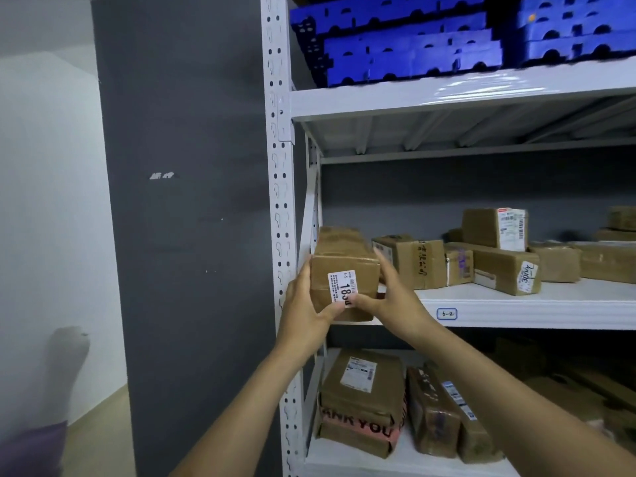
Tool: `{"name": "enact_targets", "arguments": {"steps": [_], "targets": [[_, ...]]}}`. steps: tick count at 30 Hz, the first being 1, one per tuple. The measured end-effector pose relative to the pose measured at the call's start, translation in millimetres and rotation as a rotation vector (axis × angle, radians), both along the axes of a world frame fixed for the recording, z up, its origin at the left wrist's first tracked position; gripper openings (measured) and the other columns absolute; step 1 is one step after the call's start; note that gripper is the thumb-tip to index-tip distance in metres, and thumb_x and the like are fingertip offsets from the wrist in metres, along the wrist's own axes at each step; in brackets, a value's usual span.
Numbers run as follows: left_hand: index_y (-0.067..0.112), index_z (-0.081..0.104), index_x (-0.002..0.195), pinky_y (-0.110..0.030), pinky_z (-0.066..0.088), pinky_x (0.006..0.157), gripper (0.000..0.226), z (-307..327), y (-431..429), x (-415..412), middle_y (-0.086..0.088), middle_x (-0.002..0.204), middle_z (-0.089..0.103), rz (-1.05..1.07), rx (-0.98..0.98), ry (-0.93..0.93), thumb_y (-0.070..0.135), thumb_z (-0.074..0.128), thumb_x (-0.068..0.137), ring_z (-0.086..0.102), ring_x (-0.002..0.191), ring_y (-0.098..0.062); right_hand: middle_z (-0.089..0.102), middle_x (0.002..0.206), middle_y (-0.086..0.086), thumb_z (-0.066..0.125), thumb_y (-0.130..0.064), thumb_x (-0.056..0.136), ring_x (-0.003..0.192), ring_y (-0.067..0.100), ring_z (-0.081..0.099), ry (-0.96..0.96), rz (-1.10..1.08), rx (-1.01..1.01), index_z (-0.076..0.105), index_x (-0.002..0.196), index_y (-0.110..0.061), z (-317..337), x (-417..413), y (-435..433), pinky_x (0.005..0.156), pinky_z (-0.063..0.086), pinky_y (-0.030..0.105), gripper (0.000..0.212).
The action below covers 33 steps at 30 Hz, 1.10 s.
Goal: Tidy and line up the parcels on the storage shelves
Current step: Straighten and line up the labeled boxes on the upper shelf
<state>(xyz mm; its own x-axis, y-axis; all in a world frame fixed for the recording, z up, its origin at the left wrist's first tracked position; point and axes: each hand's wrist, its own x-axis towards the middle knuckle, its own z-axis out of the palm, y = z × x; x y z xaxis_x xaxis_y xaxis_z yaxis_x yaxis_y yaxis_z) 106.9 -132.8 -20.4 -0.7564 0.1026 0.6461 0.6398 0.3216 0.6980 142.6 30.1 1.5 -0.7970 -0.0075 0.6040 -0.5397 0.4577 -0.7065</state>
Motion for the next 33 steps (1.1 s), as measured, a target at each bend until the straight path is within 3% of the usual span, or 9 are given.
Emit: {"name": "enact_targets", "arguments": {"steps": [2,5,10,14,18,23,33], "targets": [[0.044,0.021,0.146,-0.041,0.048,0.101,0.085,-2.4,-0.3,-16.0,0.011,0.138,0.047,0.000,0.000,-0.018,0.028,0.074,0.082,0.045,0.127,-0.010,0.051,0.133,-0.011,0.073,-0.023,0.084,0.120,0.008,0.051,0.021,-0.061,0.012,0.019,0.150,-0.032,-1.8,-12.0,0.6,0.089,0.051,0.023,0.085],[0.041,0.026,0.146,-0.039,0.050,0.100,0.079,-6.3,-0.1,-32.2,0.013,0.135,0.052,-0.016,0.006,-0.041,0.024,0.072,0.084,0.050,0.124,-0.009,0.047,0.140,-0.007,0.073,-0.026,0.083,0.125,0.012,0.049,0.051,-0.127,0.097,0.023,0.149,-0.031,-2.3,-28.7,4.0,0.094,0.052,0.032,0.083],[0.037,0.040,0.139,-0.034,0.054,0.093,0.072,-3.2,-3.3,-55.9,0.011,0.128,0.059,0.050,-0.028,0.002,0.023,0.078,0.079,0.058,0.113,-0.005,0.044,0.138,-0.005,0.077,-0.031,0.079,0.109,0.004,0.041,0.131,-0.186,0.270,0.036,0.136,-0.031,9.6,-57.0,11.7,0.089,0.048,0.026,0.070],[0.029,0.027,0.149,-0.032,0.032,0.110,0.088,4.5,-8.6,-65.3,0.007,0.145,0.036,0.386,-0.243,0.195,0.034,0.078,0.077,0.030,0.134,-0.011,0.046,0.124,-0.011,0.076,-0.035,0.080,0.102,0.005,0.046,0.122,-0.115,0.339,0.040,0.131,-0.029,17.9,-85.0,17.7,0.072,0.038,0.012,0.062],[0.027,0.026,0.150,-0.042,0.012,0.117,0.092,17.7,-12.6,-76.1,0.002,0.155,0.027,0.662,-0.561,0.408,0.046,0.076,0.075,0.011,0.144,-0.020,0.050,0.118,-0.010,0.074,-0.042,0.080,0.099,0.010,0.054,0.136,-0.067,0.405,0.045,0.119,-0.032,29.0,-114.8,20.2,0.077,0.044,0.021,0.050],[0.029,0.025,0.150,-0.046,-0.008,0.117,0.090,30.9,-11.0,-88.9,0.008,0.156,0.027,0.715,-0.784,0.330,0.046,0.074,0.077,-0.002,0.147,-0.021,0.044,0.137,-0.001,0.068,-0.040,0.085,0.117,0.019,0.049,0.149,-0.019,0.515,0.044,0.133,-0.029,34.4,-142.8,19.0,0.100,0.044,0.039,0.055],[0.025,0.021,0.152,-0.043,-0.022,0.113,0.093,32.7,15.0,-101.8,0.003,0.155,0.031,0.772,-0.923,0.406,0.045,0.073,0.078,-0.001,0.149,-0.021,0.031,0.153,0.000,0.064,-0.050,0.085,0.135,0.021,0.037,0.119,0.076,0.658,0.031,0.146,-0.028,35.5,-166.7,41.2,0.108,0.037,0.044,0.073]]}}
